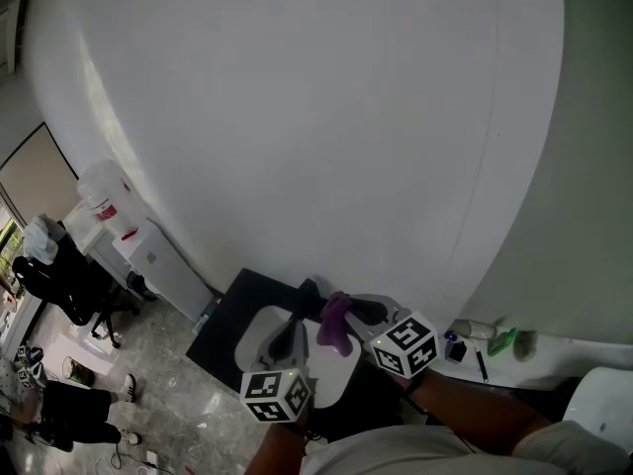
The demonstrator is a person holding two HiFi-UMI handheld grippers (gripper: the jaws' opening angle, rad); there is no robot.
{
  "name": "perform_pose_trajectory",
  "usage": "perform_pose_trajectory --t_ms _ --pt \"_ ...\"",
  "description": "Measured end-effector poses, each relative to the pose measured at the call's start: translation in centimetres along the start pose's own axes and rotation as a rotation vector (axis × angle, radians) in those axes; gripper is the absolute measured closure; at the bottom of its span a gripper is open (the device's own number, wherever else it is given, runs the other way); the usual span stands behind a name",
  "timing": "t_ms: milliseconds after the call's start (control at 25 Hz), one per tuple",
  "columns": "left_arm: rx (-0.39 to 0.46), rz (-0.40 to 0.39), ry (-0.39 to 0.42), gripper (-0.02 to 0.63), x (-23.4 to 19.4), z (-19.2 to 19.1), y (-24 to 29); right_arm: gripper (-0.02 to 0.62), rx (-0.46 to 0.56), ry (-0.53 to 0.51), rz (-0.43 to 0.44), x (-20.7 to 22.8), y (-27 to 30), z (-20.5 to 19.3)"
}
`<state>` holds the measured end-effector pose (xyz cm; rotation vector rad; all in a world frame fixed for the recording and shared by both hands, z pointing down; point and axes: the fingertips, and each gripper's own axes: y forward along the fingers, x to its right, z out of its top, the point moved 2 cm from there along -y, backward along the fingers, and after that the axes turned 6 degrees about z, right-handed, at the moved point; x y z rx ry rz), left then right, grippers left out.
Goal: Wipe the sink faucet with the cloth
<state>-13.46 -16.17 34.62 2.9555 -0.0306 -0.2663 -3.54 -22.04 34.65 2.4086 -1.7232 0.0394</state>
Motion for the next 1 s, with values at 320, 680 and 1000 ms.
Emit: perform_pose_trajectory --t_ms 320,680,1000 --pt "-0.005 -0.002 -0.022 0.601 -0.3 -0.1 -0.2 0.551 -0.009 0.003 0.012 -0.6 0.3 0.0" --pt "-0.008 -0.015 -0.032 0.601 0.6 -0.2 -0.1 0.551 -0.01 -0.036 0.0 -0.3 -0.5 0.4" --pt "-0.01 -0.025 -0.031 0.601 0.8 -0.3 0.5 0.551 -0.009 -0.04 -0.001 0.2 -0.4 0.7"
